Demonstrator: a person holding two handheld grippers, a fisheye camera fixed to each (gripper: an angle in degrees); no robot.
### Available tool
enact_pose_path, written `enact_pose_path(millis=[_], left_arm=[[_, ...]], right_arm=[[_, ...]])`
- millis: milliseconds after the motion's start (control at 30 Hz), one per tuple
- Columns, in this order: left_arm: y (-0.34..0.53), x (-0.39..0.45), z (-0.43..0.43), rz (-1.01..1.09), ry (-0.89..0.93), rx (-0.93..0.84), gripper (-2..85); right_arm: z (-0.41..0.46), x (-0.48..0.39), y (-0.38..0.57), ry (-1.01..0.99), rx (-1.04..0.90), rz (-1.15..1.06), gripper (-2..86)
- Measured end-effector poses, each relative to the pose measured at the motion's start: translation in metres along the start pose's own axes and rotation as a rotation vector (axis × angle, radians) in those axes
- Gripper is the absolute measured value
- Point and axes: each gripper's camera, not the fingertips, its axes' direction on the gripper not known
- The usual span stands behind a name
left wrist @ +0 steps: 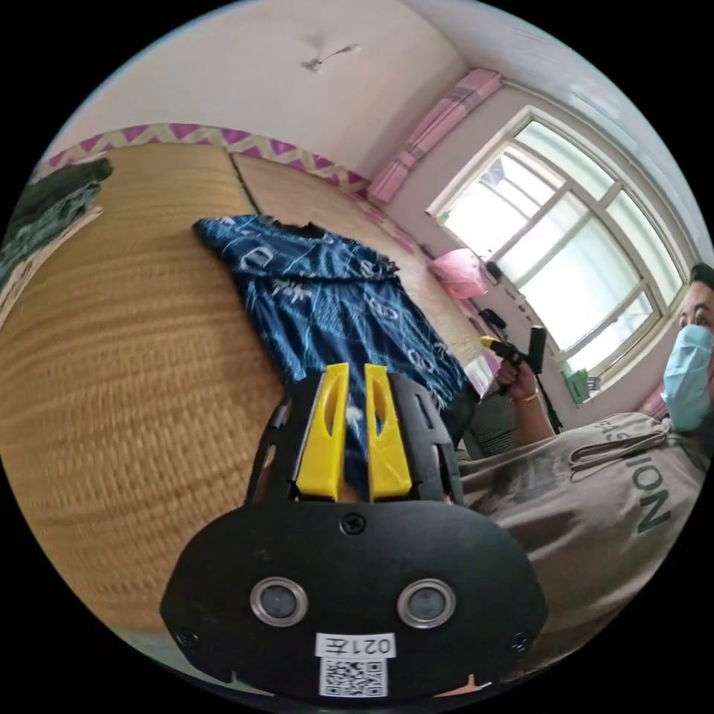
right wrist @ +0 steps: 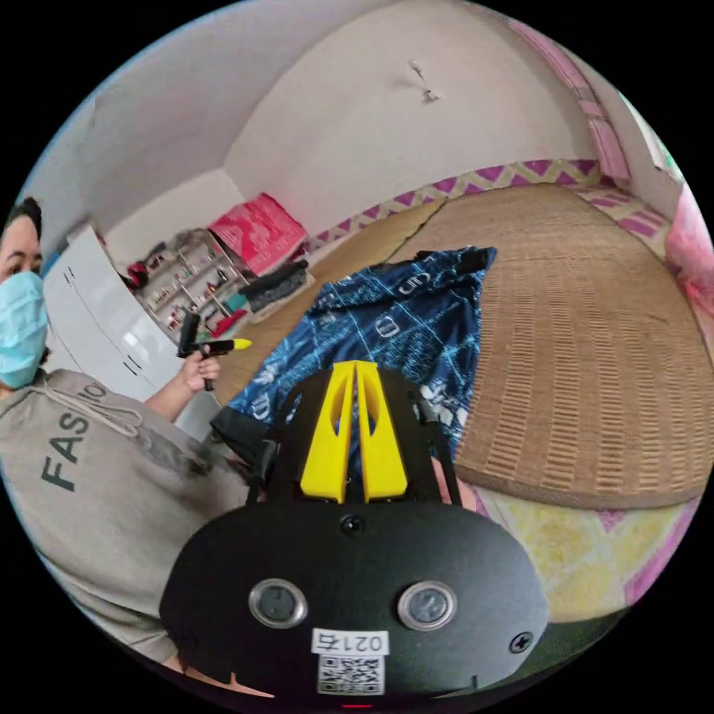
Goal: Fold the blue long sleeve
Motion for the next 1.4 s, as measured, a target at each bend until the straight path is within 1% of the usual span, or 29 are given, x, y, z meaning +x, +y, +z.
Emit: enact_pose_path(millis=[33, 133, 200, 233, 300, 367, 433, 500, 533, 667, 733, 800, 833, 1000, 1067, 1100, 1167, 1267, 1333, 1400], left_arm=[[0.012, 0.0, -0.003, -0.017, 0.0, 0.009, -0.1], [0.058, -0.007, -0.003, -0.141, -0.006, -0.008, -0.7], [0.089, -0.017, 0.005, -0.25, 0.041, -0.033, -0.8], [0.097, -0.019, 0.008, -0.275, 0.061, -0.035, -0.8], [0.125, -0.032, 0.018, -0.357, 0.167, -0.046, -0.7], [0.147, -0.045, 0.024, -0.42, 0.23, -0.045, -0.3], [0.168, -0.059, 0.027, -0.48, 0.287, -0.034, 0.7], [0.185, -0.071, 0.025, -0.512, 0.336, -0.017, 2.8], [0.187, -0.071, 0.024, -0.508, 0.334, -0.018, 3.4], [0.197, -0.063, 0.018, -0.488, 0.269, -0.047, 8.2], [0.203, -0.061, 0.015, -0.481, 0.237, -0.06, 8.9], [0.213, -0.059, 0.019, -0.464, 0.204, -0.093, 8.7], [0.216, -0.059, 0.022, -0.465, 0.209, -0.101, 8.6], [0.235, -0.058, 0.076, -0.494, 0.351, -0.173, 8.0], [0.243, -0.06, 0.086, -0.507, 0.363, -0.18, 5.7], [0.249, -0.063, 0.088, -0.52, 0.375, -0.183, 2.3], [0.259, -0.068, 0.086, -0.535, 0.407, -0.178, 0.0], [0.263, -0.07, 0.075, -0.537, 0.452, -0.17, -0.7], [0.255, -0.065, 0.068, -0.511, 0.466, -0.167, -0.8], [0.233, -0.054, 0.057, -0.449, 0.473, -0.156, -0.9]], right_arm=[[-0.003, -0.007, 0.004, 0.099, -0.056, -0.004, -0.9], [-0.007, -0.011, 0.019, 0.274, -0.149, 0.034, -0.8], [-0.007, -0.007, 0.03, 0.322, -0.176, 0.082, -0.6], [-0.007, -0.002, 0.037, 0.312, -0.179, 0.126, -0.4], [-0.007, 0.009, 0.046, 0.261, -0.172, 0.199, 0.5], [-0.006, 0.02, 0.055, 0.175, -0.159, 0.258, 5.7], [0.004, 0.041, 0.063, 0.058, -0.19, 0.36, 11.9], [0.014, 0.052, 0.069, -0.006, -0.212, 0.405, 13.2], [0.022, 0.058, 0.072, -0.027, -0.233, 0.432, 13.2], [0.034, 0.076, 0.077, -0.113, -0.211, 0.489, 12.1], [0.043, 0.087, 0.079, -0.165, -0.214, 0.51, 11.1], [0.048, 0.093, 0.081, -0.169, -0.219, 0.507, 10.1], [0.052, 0.097, 0.081, -0.167, -0.222, 0.504, 9.6], [0.076, 0.11, 0.081, -0.234, -0.244, 0.495, 8.4], [0.085, 0.112, 0.079, -0.242, -0.263, 0.484, 7.7], [0.089, 0.114, 0.079, -0.241, -0.276, 0.48, 6.7], [0.09, 0.117, 0.08, -0.263, -0.269, 0.469, 4.8], [0.083, 0.127, 0.083, -0.365, -0.213, 0.482, 2.8], [0.077, 0.131, 0.079, -0.436, -0.185, 0.475, 2.1], [0.075, 0.131, 0.068, -0.452, -0.192, 0.449, 1.7]])
